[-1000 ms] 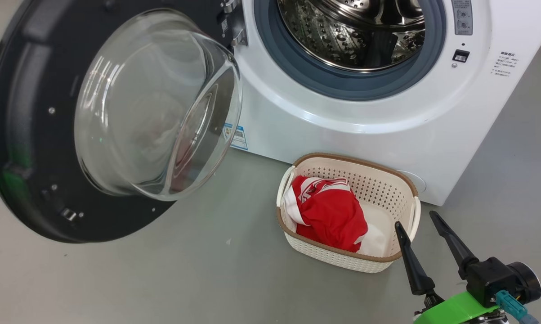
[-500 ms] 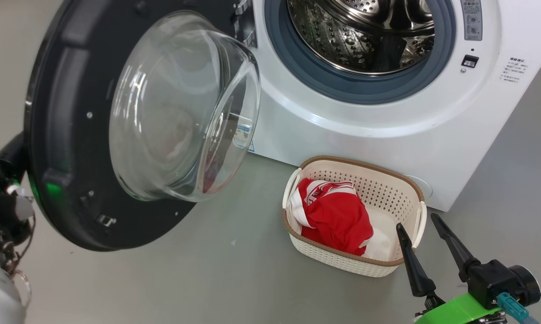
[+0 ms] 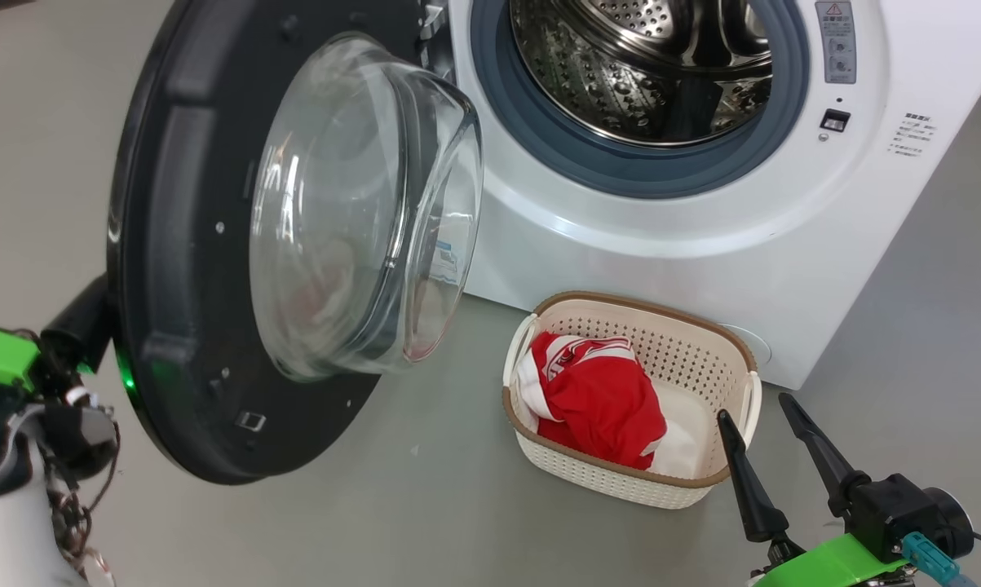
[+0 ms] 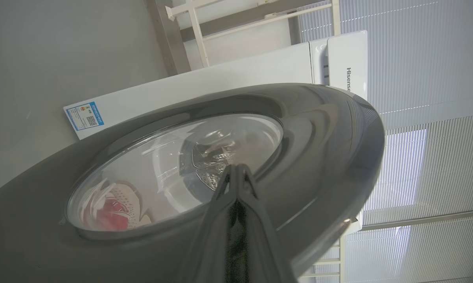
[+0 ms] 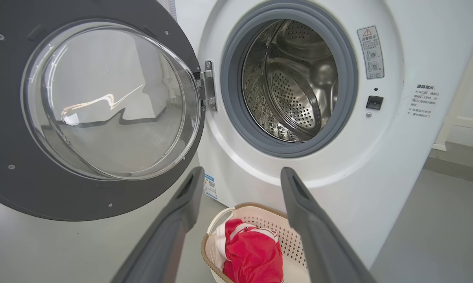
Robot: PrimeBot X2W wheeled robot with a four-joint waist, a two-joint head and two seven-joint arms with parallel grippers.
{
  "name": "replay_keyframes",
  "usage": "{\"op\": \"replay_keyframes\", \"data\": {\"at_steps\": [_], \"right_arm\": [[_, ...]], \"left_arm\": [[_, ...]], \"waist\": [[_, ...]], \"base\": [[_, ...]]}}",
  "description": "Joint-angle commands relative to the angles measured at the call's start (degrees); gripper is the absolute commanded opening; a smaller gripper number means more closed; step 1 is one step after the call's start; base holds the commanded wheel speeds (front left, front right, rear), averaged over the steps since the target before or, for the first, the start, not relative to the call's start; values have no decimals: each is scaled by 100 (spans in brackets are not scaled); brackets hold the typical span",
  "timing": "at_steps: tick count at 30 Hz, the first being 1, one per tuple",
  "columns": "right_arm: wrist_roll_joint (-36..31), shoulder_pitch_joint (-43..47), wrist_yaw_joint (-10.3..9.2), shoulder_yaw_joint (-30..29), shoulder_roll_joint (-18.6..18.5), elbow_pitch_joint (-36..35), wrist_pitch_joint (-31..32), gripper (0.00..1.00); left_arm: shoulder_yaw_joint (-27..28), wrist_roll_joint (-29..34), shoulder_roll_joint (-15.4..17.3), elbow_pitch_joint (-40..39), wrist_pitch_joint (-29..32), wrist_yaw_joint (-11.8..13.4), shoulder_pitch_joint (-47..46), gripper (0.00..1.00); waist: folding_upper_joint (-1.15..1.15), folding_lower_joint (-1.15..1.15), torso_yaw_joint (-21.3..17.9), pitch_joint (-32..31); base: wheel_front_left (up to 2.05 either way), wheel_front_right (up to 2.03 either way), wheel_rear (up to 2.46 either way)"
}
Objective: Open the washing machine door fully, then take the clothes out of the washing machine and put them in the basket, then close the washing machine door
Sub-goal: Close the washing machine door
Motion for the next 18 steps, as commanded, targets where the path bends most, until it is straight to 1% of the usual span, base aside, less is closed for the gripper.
{"op": "replay_keyframes", "data": {"at_steps": [1,6,8,11,18], "right_arm": [[37,-172,28,143,-56,-123,-69,100],[67,-171,28,145,-56,-99,-75,100],[88,-170,28,154,-56,-101,-76,100],[127,-164,28,143,-56,-121,-77,100],[188,-133,28,145,-56,-155,-78,100]], "left_arm": [[17,-82,128,-291,108,49,97,0],[-122,-395,41,-1145,219,431,555,0],[-186,-646,33,-1427,248,583,716,0],[-431,-1079,30,-1792,169,787,984,0],[-1070,-1719,28,-2589,-274,1080,1653,0]], "waist": [[0,0,-31,-14],[0,0,-124,-27],[0,0,-176,-36],[0,0,-252,-43],[0,0,-475,-57]], "base": [[0,0,0],[0,0,0],[0,0,0],[0,0,0],[0,0,0]]}}
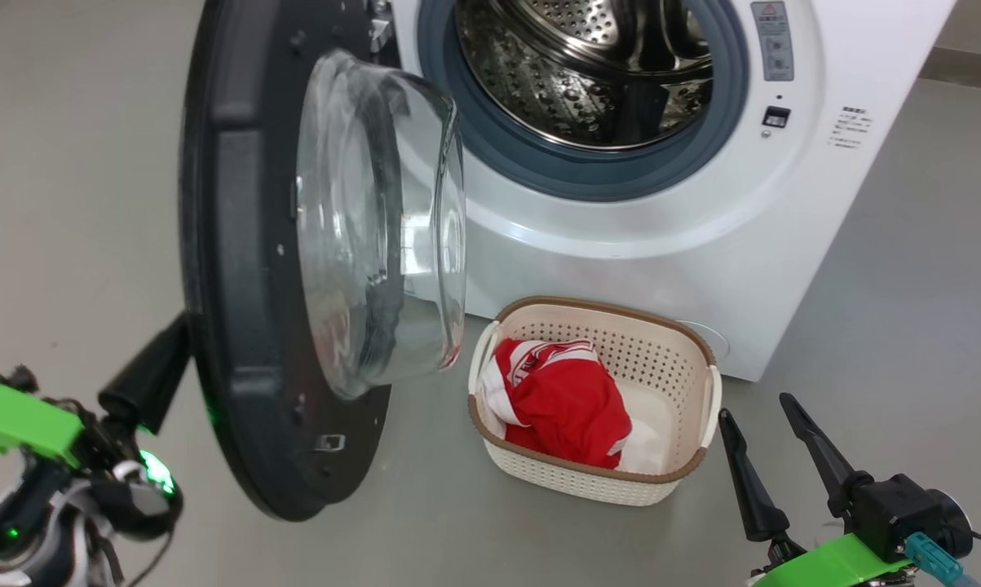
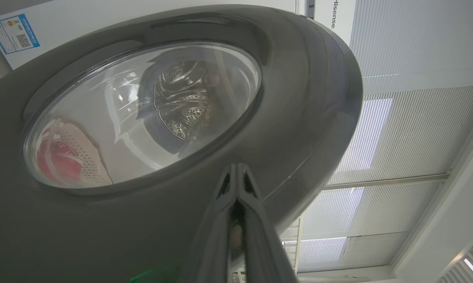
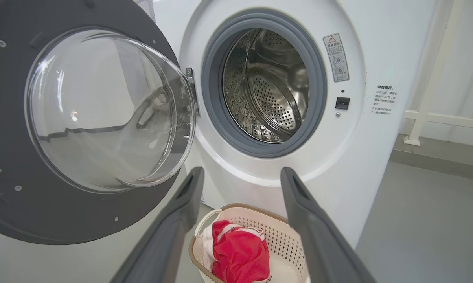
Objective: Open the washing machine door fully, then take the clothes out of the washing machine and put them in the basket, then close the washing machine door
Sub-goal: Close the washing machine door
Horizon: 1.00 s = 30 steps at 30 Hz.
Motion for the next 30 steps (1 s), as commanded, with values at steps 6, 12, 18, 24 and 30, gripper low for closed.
{"op": "replay_keyframes", "data": {"at_steps": [6,12,18,24,30], "right_arm": [[69,-136,28,95,-56,-183,-52,100],[74,-164,28,90,-56,-191,-52,100],[92,-219,28,107,-56,-207,-52,100],[112,-271,28,85,-56,-204,-52,100],[158,-311,28,84,-56,-216,-52,100]], "left_arm": [[-398,-498,103,-766,-329,171,394,0],[-640,-731,103,-985,-538,196,508,0],[-818,-1051,103,-1134,-720,158,515,0],[-1007,-1219,103,-1267,-858,122,522,0],[-1135,-1450,103,-1357,-1005,37,512,0]], "waist": [[0,0,-248,34],[0,0,-358,84],[0,0,-538,173],[0,0,-772,250],[0,0,-1019,313]], "base": [[0,0,0],[0,0,0],[0,0,0],[0,0,0],[0,0,0]]}}
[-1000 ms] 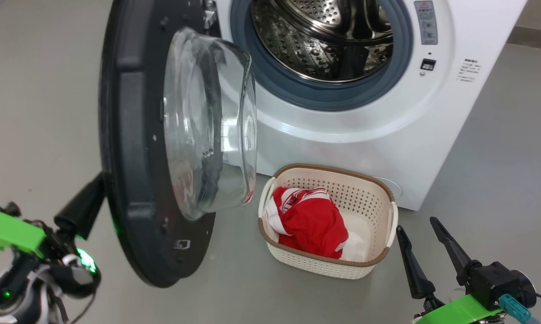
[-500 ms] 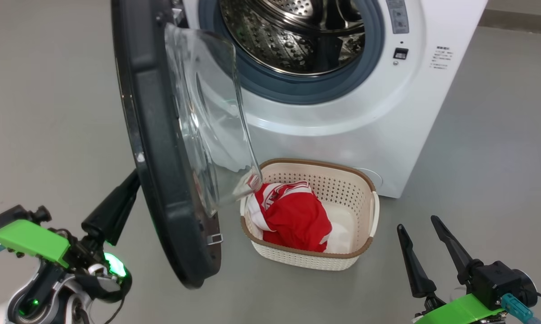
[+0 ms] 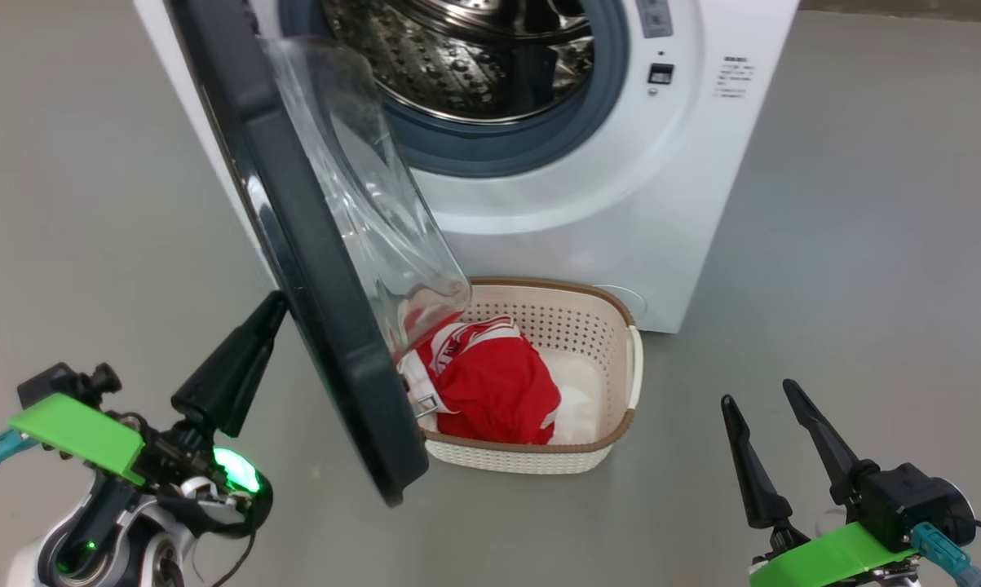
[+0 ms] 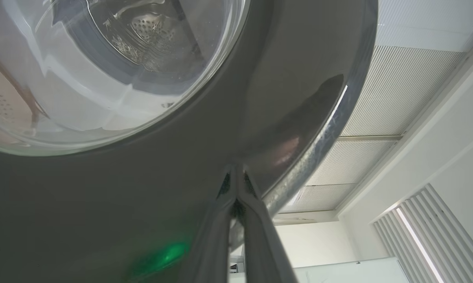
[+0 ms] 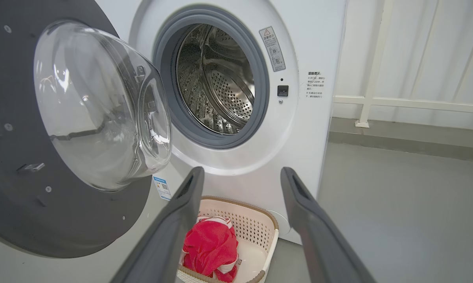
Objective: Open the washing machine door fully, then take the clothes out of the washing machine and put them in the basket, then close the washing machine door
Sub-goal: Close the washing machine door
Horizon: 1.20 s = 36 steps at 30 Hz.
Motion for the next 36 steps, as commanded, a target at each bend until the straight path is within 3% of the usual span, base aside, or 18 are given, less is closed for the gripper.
{"op": "replay_keyframes", "data": {"at_steps": [1,17,36], "right_arm": [[114,-231,28,114,-56,-161,-52,100],[200,-410,28,107,-56,-165,-52,100],[195,-603,28,120,-56,-195,-52,100]], "left_arm": [[72,-72,88,-221,8,-66,-88,0],[-238,-325,87,139,-489,-524,-450,0],[-724,-768,87,997,-914,-1060,-1581,0]], "waist": [[0,0,-144,63],[0,0,-697,338],[0,0,-1016,830]], "base": [[0,0,0],[0,0,0],[0,0,0]]}}
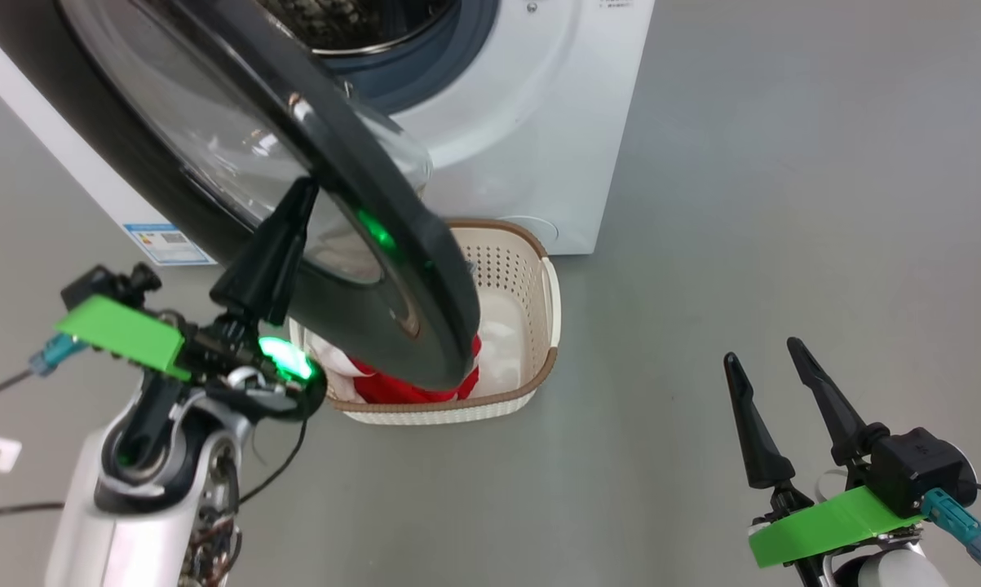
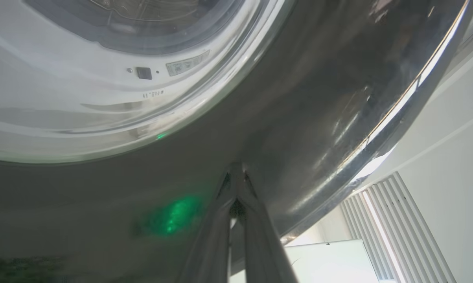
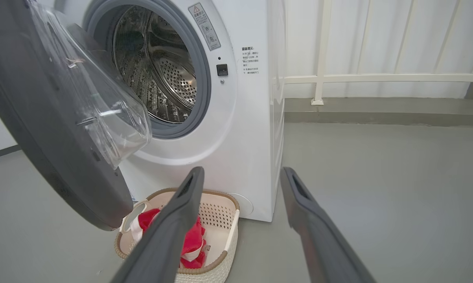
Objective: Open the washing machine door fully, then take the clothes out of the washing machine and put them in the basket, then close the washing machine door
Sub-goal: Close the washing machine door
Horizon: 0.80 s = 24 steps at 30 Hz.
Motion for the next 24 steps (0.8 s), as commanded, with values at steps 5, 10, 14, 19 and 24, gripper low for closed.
{"op": "replay_keyframes", "data": {"at_steps": [5,10,14,19,24], "right_arm": [[-10,-265,28,144,-48,-171,-37,100],[-29,-328,28,155,-48,-167,-37,100],[-23,-369,28,177,-48,-174,-37,100],[-19,-402,28,196,-48,-169,-37,100],[-34,-470,28,203,-48,-183,-37,100]], "left_arm": [[-26,-103,90,116,-118,-215,-612,0],[-198,-183,90,406,-233,-372,-1022,0],[-324,-229,90,588,-284,-474,-1240,0],[-401,-221,90,838,-347,-566,-1492,0],[-432,-199,89,1103,-409,-642,-1794,0]], "waist": [[0,0,-70,167],[0,0,-118,292],[0,0,-163,369],[0,0,-214,429],[0,0,-270,530]], "base": [[0,0,0],[0,0,0],[0,0,0],[0,0,0],[0,0,0]]}}
